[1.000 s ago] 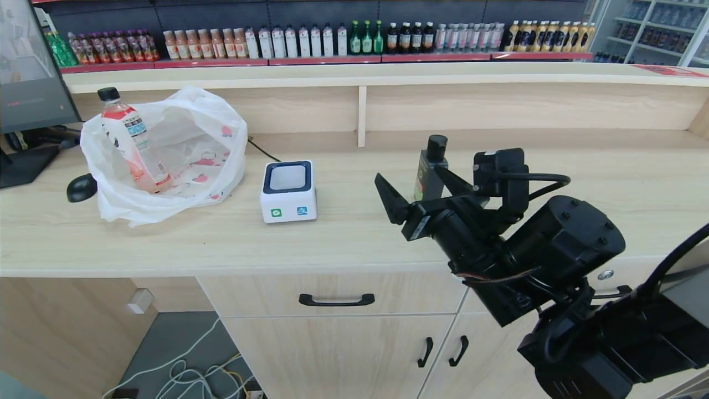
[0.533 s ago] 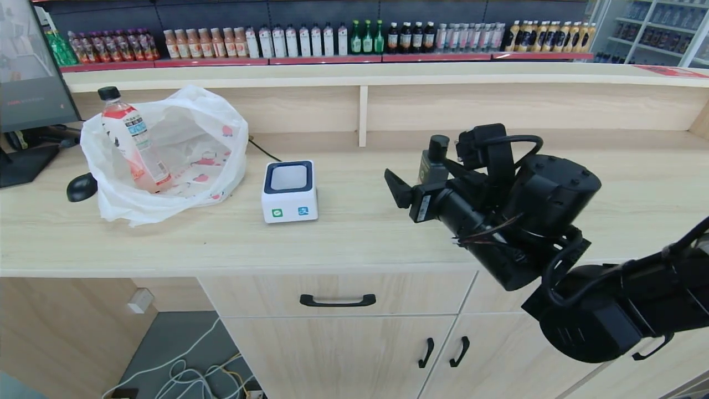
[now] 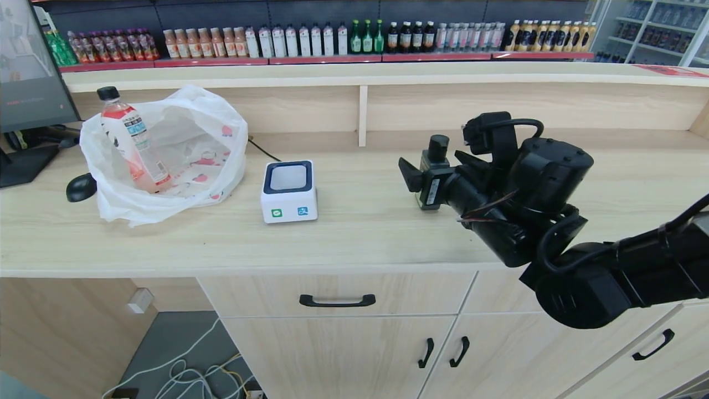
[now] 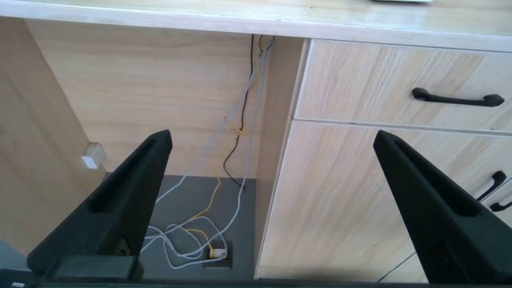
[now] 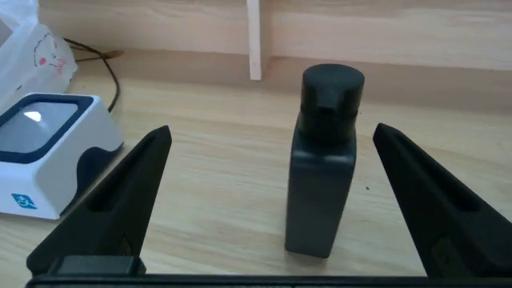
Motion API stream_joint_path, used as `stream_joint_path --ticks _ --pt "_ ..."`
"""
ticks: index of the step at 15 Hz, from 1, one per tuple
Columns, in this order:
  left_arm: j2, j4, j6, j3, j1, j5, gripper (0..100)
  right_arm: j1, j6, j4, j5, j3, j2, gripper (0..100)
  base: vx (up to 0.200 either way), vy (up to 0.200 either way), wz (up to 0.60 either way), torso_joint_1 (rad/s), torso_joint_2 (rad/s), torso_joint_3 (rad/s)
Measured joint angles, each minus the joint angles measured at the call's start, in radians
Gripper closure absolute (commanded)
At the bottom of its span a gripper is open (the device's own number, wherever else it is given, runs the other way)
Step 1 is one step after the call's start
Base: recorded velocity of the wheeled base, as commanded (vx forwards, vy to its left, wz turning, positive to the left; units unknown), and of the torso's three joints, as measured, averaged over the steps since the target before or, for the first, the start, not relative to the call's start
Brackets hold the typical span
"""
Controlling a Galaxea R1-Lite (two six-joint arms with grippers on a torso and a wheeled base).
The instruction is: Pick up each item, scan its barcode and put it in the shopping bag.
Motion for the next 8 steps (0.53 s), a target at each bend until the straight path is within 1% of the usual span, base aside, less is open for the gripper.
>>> stream_joint_path --ticks 8 --pt "0.000 0.000 0.000 0.000 0.000 0.000 0 -0.058 0.005 0.000 0.007 -0.063 0.079 0 0.000 0.000 0.00 0.000 0.00 0.000"
